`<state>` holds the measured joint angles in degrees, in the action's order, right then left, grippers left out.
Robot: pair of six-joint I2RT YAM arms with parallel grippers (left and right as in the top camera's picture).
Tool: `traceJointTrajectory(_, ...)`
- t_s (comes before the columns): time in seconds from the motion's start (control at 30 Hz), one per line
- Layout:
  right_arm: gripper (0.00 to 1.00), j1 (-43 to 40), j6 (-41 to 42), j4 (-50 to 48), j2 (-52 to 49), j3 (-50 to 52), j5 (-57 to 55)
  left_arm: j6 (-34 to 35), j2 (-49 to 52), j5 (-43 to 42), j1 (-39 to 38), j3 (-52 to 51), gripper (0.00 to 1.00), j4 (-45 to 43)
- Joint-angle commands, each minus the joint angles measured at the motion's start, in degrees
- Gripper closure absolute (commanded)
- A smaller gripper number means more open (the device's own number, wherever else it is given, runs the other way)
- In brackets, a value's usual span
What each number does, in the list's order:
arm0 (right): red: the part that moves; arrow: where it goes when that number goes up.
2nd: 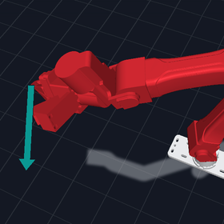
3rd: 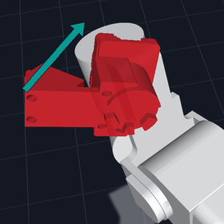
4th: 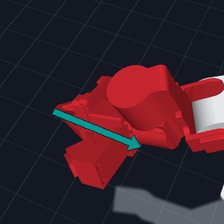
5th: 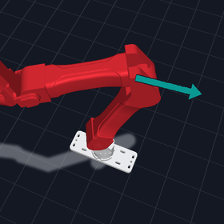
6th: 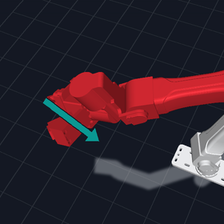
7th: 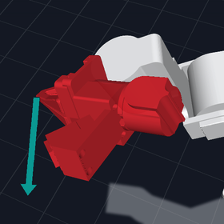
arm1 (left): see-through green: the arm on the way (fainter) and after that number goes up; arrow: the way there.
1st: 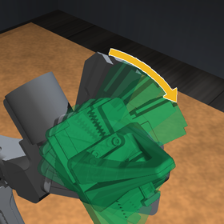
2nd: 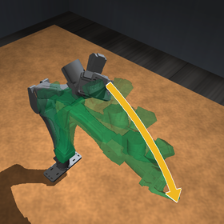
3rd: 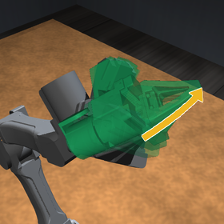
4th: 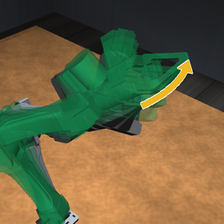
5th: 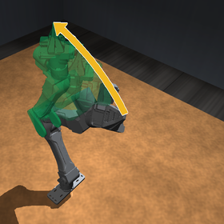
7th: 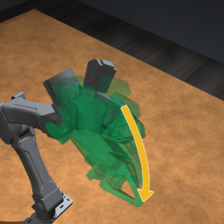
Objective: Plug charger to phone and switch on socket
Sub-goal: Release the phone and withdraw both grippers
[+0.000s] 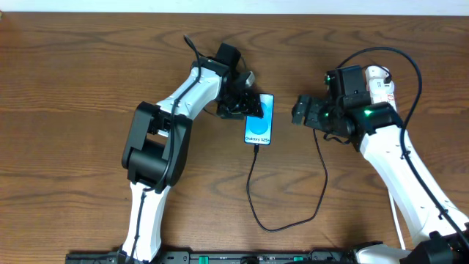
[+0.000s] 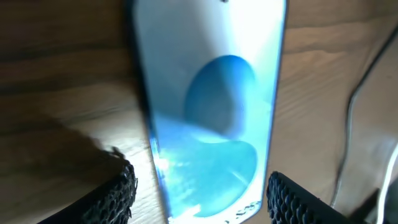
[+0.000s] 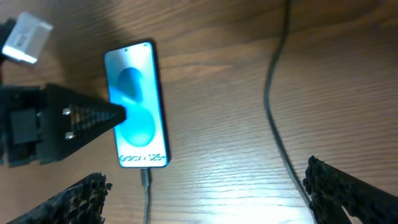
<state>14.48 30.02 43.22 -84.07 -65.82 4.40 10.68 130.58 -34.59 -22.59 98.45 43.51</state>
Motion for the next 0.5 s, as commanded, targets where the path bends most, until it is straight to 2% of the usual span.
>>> traceJointTrajectory(0.0,0.01,-0.2,0.6,0.3,-0.1,-0.9,-1.1,-0.1,1.5,10.3,1.0,-0.7,0.30,1.5)
traceJointTrajectory(0.2,0.01,-0.4,-3.4,1.2,-0.2,-0.9,-1.9,-0.1,-3.4,13.8,4.0,0.5,0.30,4.7)
traceJointTrajectory(0.4,0.01,-5.1,-2.6,7.9,-0.5,-5.1,-1.7,-0.1,-15.0,24.0,6.7,0.9,0.20,6.4)
traceJointTrajectory(0.43,0.01,-8.3,-4.8,12.2,-1.3,-9.5,-1.4,-0.1,-18.9,27.0,7.2,0.9,0.16,6.1)
traceJointTrajectory(0.47,0.01,-10.0,-6.1,14.8,-2.0,-12.2,-1.4,-0.1,-20.7,28.1,7.4,0.9,0.04,5.9)
